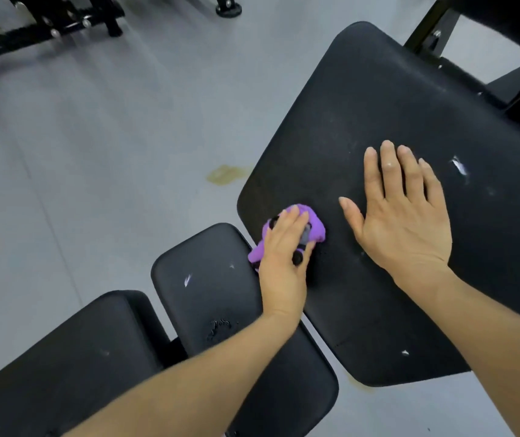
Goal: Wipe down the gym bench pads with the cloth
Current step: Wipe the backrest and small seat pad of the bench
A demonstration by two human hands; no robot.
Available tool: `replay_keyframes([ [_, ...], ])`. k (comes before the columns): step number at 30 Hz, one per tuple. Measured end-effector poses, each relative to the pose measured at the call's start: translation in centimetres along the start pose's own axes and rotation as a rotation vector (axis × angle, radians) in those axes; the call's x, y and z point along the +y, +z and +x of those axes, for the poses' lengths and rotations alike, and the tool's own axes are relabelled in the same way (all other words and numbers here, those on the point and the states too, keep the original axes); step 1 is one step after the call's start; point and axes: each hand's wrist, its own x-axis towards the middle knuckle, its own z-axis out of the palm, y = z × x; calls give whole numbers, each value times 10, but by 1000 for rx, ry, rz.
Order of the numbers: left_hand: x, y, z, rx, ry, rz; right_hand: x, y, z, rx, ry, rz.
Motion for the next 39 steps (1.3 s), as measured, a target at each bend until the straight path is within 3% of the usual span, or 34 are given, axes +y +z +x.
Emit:
replay_keyframes([
  [3,8,-11,18,-34,44,56,0,0,0,0,6,-15],
  [9,42,6,114,78,86,30,0,1,0,17,11,-42],
  [12,35,9,89,71,129,110,1,2,0,17,17,-48],
  [17,16,-5,24,-157,77,14,0,0,0,11,21,-37],
  [25,59,4,134,-10,124,146,-1,0,0,25,19,-66],
  [31,47,-5,91,-85,210,170,1,-1,1,44,17,-23],
  [35,46,-5,46,-97,126,108,3,-5,2,38,13,49],
  [39,68,12,66,-17,77,148,22,-14,1,127,43,151],
])
